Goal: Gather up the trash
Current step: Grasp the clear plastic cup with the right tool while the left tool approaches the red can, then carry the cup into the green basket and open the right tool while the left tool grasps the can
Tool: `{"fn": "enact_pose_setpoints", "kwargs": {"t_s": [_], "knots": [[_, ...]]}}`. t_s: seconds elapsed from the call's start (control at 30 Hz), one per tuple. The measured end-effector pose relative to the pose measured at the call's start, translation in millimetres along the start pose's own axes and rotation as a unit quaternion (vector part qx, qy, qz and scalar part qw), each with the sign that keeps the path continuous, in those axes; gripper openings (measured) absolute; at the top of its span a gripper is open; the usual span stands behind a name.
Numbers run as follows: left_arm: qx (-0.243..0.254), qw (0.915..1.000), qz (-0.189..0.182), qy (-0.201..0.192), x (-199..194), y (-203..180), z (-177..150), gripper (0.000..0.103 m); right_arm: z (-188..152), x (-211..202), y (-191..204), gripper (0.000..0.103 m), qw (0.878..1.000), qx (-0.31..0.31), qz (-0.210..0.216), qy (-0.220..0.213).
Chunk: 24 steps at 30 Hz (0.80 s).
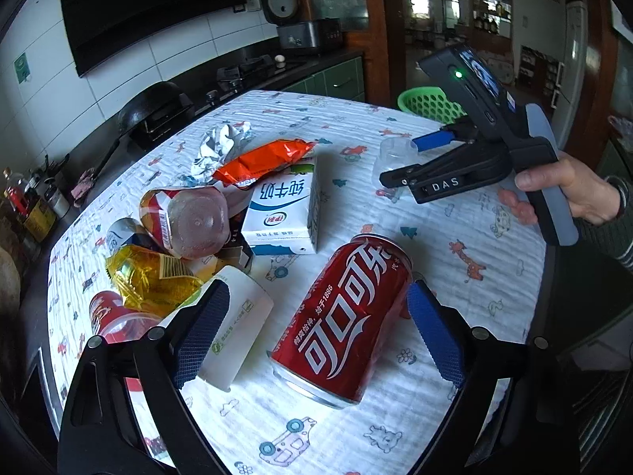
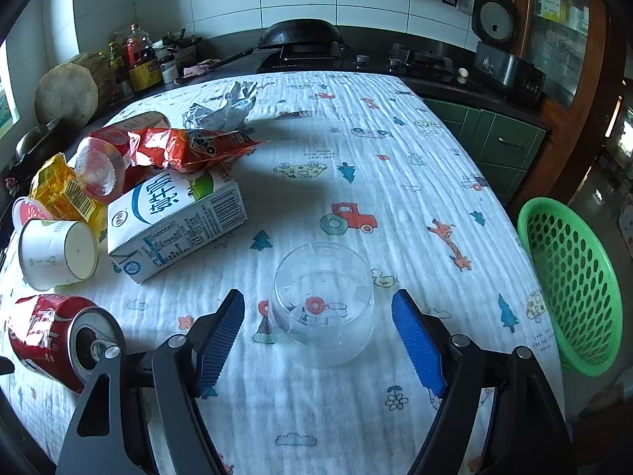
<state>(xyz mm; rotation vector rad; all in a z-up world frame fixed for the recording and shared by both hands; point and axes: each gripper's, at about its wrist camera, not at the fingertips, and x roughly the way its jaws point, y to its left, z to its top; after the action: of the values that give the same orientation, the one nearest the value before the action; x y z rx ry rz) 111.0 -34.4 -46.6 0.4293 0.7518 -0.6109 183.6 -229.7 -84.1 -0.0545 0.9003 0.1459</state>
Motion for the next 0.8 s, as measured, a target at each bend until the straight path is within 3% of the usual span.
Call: {"fn": "enact_pose_setpoints", "kwargs": {"t_s": [0.37, 0.53, 0.63, 0.67, 0.8], "knots": [[0.051, 0.9958, -0.054, 0.053, 38.6, -0.4, 3.6, 0.088, 0.1, 14.3, -4.3, 0.061, 1.000, 0.006, 0.015, 0.023], [0.067, 0.9929, -0.064, 0.075, 53.9, -3.6, 1.9, 0.088, -2.4, 10.4, -8.7, 0.060, 0.999, 0.016, 0.022, 0.020], [0.063, 0.9918, -0.072, 0.085, 59.9, -2.7, 0.5, 0.074, -4.6, 4.2, -9.5, 0.060, 1.000, 0.016, 0.022, 0.015], [0.059, 0.9913, -0.077, 0.089, 61.7, -2.7, -0.1, 0.063, -5.2, 1.4, -10.3, 0.060, 1.000, 0.015, 0.021, 0.013], [0.044, 0.9936, -0.066, 0.081, 59.1, -3.5, 0.7, 0.062, -4.0, -12.8, -20.6, 0.059, 1.000, 0.022, 0.013, 0.000]]}}
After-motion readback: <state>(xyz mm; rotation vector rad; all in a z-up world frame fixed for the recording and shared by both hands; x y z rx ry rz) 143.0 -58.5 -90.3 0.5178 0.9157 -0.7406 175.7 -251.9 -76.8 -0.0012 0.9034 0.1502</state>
